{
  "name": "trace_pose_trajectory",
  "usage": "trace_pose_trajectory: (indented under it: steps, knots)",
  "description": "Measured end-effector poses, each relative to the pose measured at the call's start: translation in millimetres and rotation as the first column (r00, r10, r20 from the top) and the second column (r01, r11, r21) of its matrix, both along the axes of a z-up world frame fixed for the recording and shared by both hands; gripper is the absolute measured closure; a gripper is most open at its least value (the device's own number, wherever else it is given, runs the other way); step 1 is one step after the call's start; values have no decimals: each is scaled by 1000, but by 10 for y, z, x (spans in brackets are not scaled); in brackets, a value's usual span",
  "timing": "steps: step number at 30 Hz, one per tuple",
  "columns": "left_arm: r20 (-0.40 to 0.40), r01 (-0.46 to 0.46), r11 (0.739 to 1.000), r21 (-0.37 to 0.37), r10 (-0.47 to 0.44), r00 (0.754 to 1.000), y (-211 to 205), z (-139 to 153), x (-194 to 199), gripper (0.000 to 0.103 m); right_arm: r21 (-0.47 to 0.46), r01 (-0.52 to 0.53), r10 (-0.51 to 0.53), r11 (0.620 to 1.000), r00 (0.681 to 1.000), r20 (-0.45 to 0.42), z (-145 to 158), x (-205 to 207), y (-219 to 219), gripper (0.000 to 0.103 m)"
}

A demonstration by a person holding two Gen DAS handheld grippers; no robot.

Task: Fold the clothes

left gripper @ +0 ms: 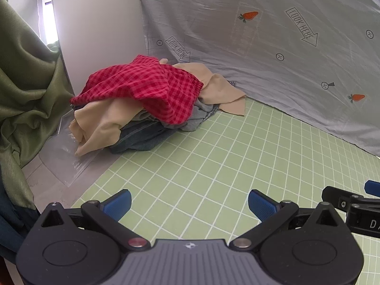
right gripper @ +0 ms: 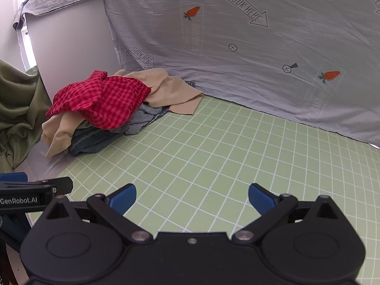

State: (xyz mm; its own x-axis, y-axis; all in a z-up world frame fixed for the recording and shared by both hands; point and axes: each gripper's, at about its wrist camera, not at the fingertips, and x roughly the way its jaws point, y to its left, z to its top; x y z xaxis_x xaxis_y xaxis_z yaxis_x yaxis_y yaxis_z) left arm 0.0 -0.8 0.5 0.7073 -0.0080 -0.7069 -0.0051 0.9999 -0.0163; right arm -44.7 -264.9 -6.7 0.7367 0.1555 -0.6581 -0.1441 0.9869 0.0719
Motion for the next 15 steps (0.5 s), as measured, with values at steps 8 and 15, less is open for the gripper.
trace_pose_trajectory:
  steps: [8, 15]
  knots:
    - [-7, -7, 1000, 2, 7, 1000, -45, 29, 2, 0, 4, -6, 6, 1000, 1000, -6, 42, 3, -23, 1]
    - [-11, -5, 1000, 4, 5, 1000, -24, 18, 10, 0, 7, -1, 1, 1000, 1000, -12, 40, -18, -23, 1]
